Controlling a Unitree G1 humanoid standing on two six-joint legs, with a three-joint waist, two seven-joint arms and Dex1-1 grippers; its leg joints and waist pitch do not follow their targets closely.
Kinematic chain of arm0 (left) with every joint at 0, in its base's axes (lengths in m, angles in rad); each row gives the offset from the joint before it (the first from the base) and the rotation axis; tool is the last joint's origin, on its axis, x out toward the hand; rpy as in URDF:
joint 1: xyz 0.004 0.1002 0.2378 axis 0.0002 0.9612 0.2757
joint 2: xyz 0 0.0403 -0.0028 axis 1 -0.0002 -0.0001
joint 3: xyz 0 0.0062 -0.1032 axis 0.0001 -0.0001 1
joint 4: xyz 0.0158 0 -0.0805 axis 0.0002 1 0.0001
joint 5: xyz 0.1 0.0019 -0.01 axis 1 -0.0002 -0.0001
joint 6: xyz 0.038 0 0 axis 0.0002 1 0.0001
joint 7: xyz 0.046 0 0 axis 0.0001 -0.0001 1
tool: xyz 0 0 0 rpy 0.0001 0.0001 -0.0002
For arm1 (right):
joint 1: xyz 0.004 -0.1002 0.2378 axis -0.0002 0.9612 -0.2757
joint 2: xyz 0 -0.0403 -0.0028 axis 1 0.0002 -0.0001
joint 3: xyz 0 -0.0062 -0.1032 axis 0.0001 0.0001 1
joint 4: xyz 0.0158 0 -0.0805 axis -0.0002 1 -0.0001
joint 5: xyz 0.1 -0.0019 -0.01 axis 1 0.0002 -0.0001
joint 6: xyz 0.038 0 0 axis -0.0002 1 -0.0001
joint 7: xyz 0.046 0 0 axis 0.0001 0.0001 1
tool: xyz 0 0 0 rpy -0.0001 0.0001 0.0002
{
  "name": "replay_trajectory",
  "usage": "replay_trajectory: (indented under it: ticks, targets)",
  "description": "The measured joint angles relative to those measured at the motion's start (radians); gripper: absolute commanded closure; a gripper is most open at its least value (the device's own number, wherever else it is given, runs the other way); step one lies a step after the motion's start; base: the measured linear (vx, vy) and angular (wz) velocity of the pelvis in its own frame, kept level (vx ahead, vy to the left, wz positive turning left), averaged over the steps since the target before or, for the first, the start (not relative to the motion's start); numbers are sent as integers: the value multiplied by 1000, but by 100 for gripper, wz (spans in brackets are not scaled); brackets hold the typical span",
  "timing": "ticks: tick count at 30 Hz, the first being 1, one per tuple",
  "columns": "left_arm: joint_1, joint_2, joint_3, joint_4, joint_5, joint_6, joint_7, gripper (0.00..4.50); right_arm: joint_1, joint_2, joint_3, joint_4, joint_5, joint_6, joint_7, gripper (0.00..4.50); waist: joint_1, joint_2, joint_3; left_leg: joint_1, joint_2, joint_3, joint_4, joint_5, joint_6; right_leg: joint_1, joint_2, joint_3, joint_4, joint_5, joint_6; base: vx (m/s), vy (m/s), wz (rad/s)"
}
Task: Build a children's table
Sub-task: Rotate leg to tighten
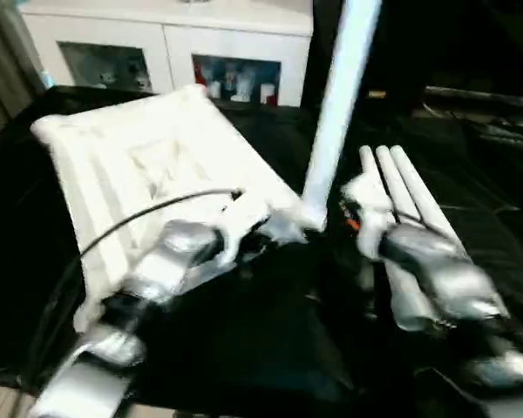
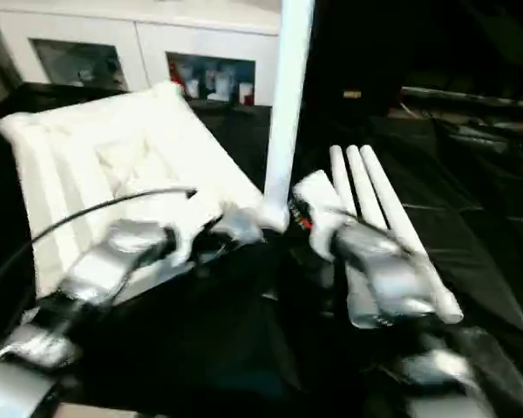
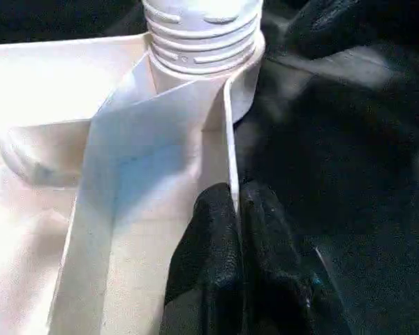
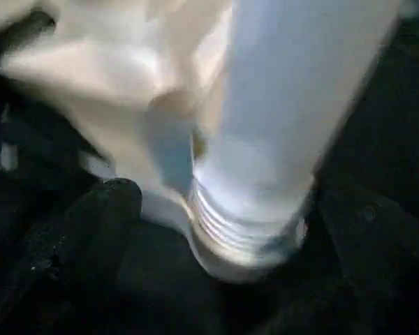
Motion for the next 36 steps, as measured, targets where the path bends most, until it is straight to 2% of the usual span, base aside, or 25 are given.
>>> replay_trajectory:
  ticks: [6,13,15,17,31,34,36]
  targets:
    - [40,42,-26,-76,-21,0,-104,450,7,-32,5,-19,2,7,58,3,5,0,0,0,0,0,0,0,0,1,0,0,0,-2,4,0,0,0]
    - [58,64,-29,-113,-33,7,-129,450,7,-41,16,-22,20,6,93,3,3,0,0,0,0,0,0,0,0,1,0,0,1,-2,4,0,0,0]
    - [62,68,-29,-122,-34,10,-136,450,7,-41,17,-22,21,7,103,39,3,0,0,-1,0,0,0,0,0,1,0,0,1,-2,3,0,0,0]
    - [63,69,-29,-130,-34,13,-136,450,7,-41,17,-22,23,7,111,42,3,0,0,-1,0,0,1,0,0,1,0,0,1,-1,1,0,0,0]
    - [65,75,-28,-142,-34,21,-137,450,7,-35,24,-25,41,8,135,159,3,0,0,-1,0,0,1,0,0,1,0,0,1,-1,2,0,0,0]
    - [65,74,-22,-141,-34,26,-130,450,7,-19,22,-24,40,8,110,174,0,0,0,0,0,0,1,0,0,0,0,0,1,-1,2,0,0,0]
    - [64,53,-9,-123,-25,34,-82,450,7,32,0,-1,33,8,28,178,-5,-1,0,0,0,0,1,0,0,1,0,0,1,-1,2,0,0,0]
